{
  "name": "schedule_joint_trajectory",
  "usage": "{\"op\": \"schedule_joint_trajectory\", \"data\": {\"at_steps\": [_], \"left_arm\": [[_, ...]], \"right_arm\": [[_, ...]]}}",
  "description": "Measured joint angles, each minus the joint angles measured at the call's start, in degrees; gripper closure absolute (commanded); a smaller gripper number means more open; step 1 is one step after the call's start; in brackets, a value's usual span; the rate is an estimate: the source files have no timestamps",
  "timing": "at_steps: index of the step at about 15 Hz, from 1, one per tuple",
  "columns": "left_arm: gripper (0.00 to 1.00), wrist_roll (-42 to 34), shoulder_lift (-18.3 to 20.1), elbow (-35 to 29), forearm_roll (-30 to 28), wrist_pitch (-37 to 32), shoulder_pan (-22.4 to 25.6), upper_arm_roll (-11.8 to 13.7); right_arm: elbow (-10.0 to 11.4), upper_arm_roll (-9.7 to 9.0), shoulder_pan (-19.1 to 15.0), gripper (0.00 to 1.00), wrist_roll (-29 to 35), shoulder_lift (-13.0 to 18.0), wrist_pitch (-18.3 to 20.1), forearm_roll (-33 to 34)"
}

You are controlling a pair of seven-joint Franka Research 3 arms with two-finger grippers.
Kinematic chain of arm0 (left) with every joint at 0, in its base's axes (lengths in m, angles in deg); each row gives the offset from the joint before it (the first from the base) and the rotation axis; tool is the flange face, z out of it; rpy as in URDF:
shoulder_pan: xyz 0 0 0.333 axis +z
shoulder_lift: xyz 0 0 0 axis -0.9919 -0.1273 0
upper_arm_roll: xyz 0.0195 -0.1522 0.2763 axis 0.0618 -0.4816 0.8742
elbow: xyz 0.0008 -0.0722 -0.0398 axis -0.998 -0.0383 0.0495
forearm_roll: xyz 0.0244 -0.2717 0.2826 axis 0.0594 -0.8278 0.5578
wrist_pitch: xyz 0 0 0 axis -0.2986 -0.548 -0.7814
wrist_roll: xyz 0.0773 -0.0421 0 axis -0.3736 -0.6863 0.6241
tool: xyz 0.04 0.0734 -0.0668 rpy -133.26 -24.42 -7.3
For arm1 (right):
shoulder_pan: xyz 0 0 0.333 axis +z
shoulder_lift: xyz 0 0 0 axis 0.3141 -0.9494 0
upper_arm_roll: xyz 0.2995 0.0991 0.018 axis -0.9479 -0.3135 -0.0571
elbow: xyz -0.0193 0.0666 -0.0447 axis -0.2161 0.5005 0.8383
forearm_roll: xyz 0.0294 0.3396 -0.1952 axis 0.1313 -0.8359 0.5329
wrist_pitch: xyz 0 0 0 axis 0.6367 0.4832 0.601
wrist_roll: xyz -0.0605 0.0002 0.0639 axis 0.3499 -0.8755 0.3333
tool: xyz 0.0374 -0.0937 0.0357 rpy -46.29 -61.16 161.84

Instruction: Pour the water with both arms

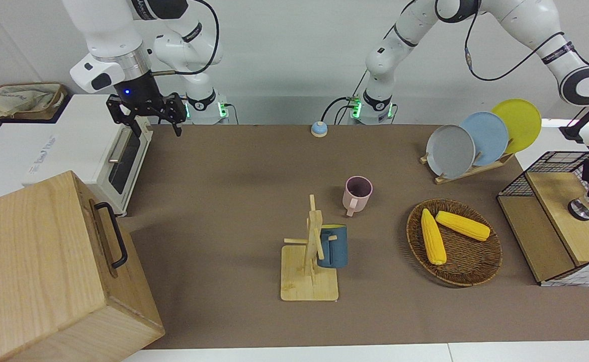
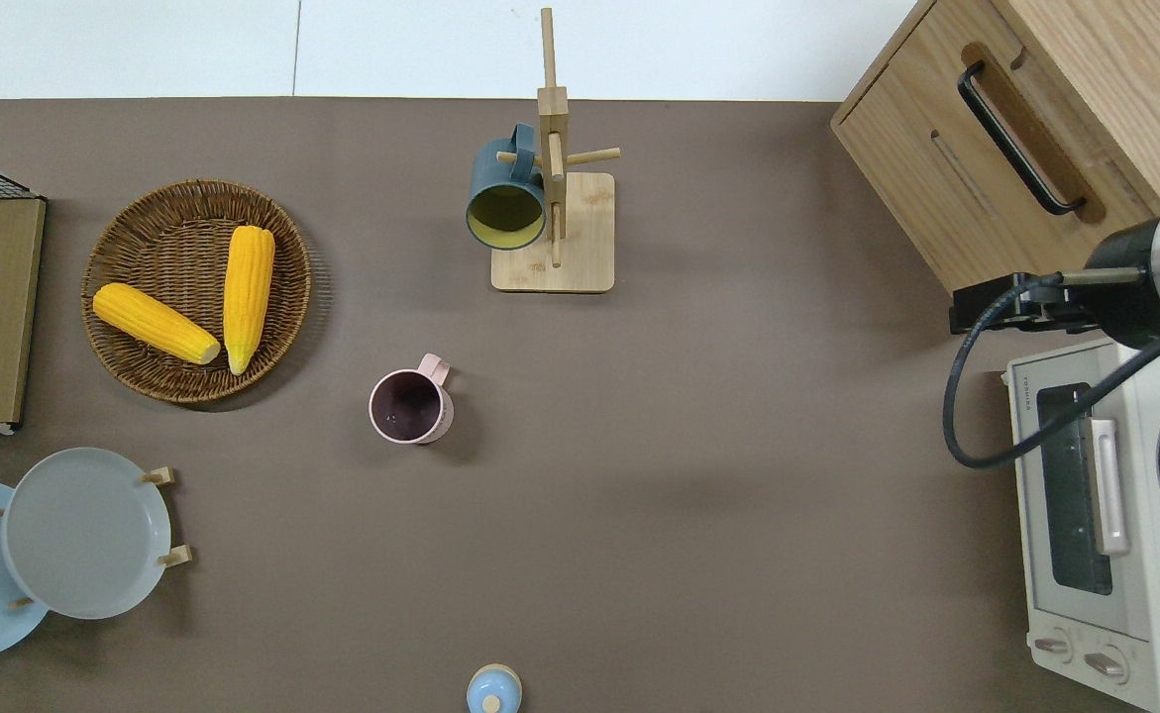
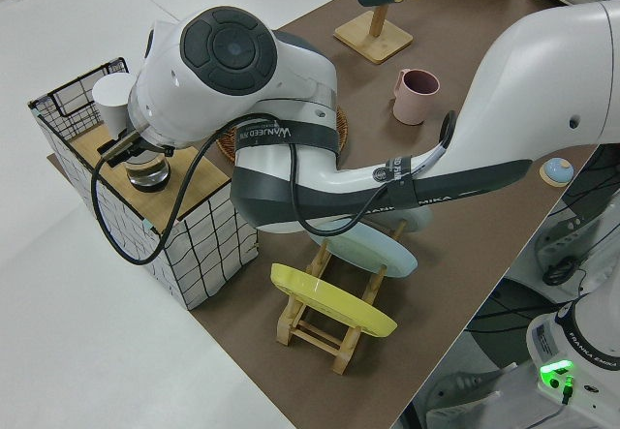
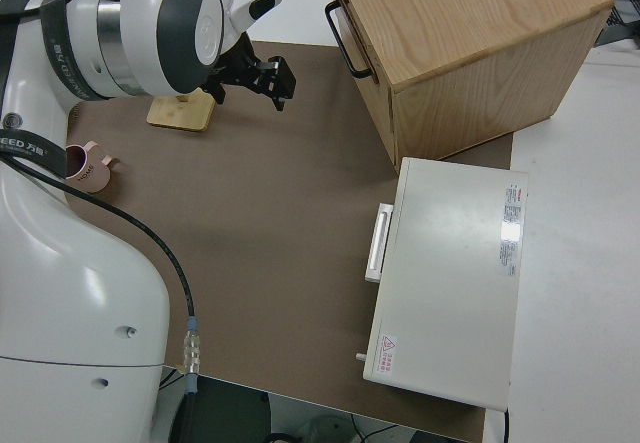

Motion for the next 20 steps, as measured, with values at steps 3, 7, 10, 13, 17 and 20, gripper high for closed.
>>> {"op": "schedule_joint_trajectory", "data": {"at_steps": [3,7,10,13,17,20], "left_arm": [[0.0,0.0,0.0,0.6,-0.3,0.2,0.0,0.0],[0.0,1.3,0.1,2.0,0.3,-5.2,0.0,0.1],[0.0,7.6,0.7,7.8,12.4,-17.2,0.0,0.1],[0.0,8.4,1.7,10.9,15.3,-23.5,0.0,0.2],[0.0,11.9,3.1,13.1,17.5,-32.6,0.0,-0.1],[0.0,18.3,6.4,13.3,18.2,-39.4,-0.3,-1.2]], "right_arm": [[0.0,0.0,0.0,0.009,0.0,0.0,0.0,0.0],[0.0,0.0,0.0,0.009,0.0,0.0,0.0,0.0],[0.0,0.0,0.0,0.011,0.0,0.0,0.0,0.0],[0.0,0.0,0.0,0.011,0.0,0.0,0.0,0.0],[0.0,0.0,0.0,0.011,0.0,0.0,0.0,0.0],[0.0,0.0,0.0,0.009,0.0,0.0,0.0,0.0]]}}
